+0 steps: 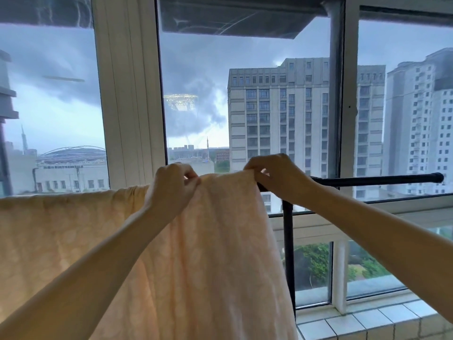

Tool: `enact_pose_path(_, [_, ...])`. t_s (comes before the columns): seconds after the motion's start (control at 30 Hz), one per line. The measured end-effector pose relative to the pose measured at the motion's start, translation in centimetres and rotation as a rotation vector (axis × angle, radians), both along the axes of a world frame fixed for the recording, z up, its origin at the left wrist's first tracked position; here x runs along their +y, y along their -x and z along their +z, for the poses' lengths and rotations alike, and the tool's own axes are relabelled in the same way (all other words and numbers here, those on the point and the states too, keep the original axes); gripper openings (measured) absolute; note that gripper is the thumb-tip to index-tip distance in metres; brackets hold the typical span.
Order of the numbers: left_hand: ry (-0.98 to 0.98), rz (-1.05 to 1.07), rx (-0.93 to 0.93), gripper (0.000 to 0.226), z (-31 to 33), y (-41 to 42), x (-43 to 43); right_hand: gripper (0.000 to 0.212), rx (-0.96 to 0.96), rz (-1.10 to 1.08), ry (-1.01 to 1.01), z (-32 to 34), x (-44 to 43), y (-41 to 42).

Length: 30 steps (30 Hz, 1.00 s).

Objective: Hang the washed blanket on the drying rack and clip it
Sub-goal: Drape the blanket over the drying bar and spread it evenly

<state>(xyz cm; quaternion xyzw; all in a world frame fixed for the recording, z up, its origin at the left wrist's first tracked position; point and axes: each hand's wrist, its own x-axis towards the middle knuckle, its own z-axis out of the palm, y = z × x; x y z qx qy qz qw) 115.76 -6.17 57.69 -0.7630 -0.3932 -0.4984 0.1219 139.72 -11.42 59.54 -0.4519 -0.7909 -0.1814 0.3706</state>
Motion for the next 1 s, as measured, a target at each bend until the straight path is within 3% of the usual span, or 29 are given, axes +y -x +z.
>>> enact_pose_path(0.1, [-0.127, 0.107, 0.015, 0.009, -0.6, -0.2, -1.5, 0.014, -0.077, 0.061, 0.135, -0.1, 0.8, 1.4])
enact_pose_path(0.2, [-0.088, 0.015, 0.106, 0.008, -1.6, -2.0, -4.5, 0.025, -0.111, 0.120, 0.170, -0.6, 1.4, 2.4])
enact_pose_path(0.3, [0.065, -0.056, 0.163, 0.034, -3.0, -4.0, -5.8, 0.025, -0.101, 0.147, 0.172, -0.7, 1.5, 3.0])
enact_pose_path(0.37, [0.061, 0.063, 0.247, 0.058, -3.6, -5.4, -6.1, 0.022, -0.088, 0.123, 0.120, -0.7, 1.5, 3.2])
enact_pose_path(0.43, [0.047, 0.163, 0.276, 0.062, -3.9, -6.6, -6.0, 0.018, -0.131, 0.092, 0.024, -0.7, 1.6, 3.4])
enact_pose_path(0.57, [0.027, 0.055, 0.149, 0.006, -3.2, -6.2, -4.9, 0.012, -0.163, 0.136, -0.002, -0.2, 1.6, 3.0])
enact_pose_path(0.67, [0.079, -0.012, 0.038, 0.015, -2.1, -4.8, -5.3, 0.017, -0.140, 0.085, 0.123, 1.1, 1.4, 2.4])
enact_pose_path(0.87, [0.448, -0.204, -0.361, 0.013, 1.2, -2.6, -5.8, 0.021, -0.060, 0.076, 0.234, 4.0, 2.4, 4.6])
enact_pose_path(1.0, [0.572, -0.239, -0.521, 0.017, 1.4, -0.3, -5.6, 0.029, -0.074, 0.091, 0.302, 4.6, 4.3, 6.5])
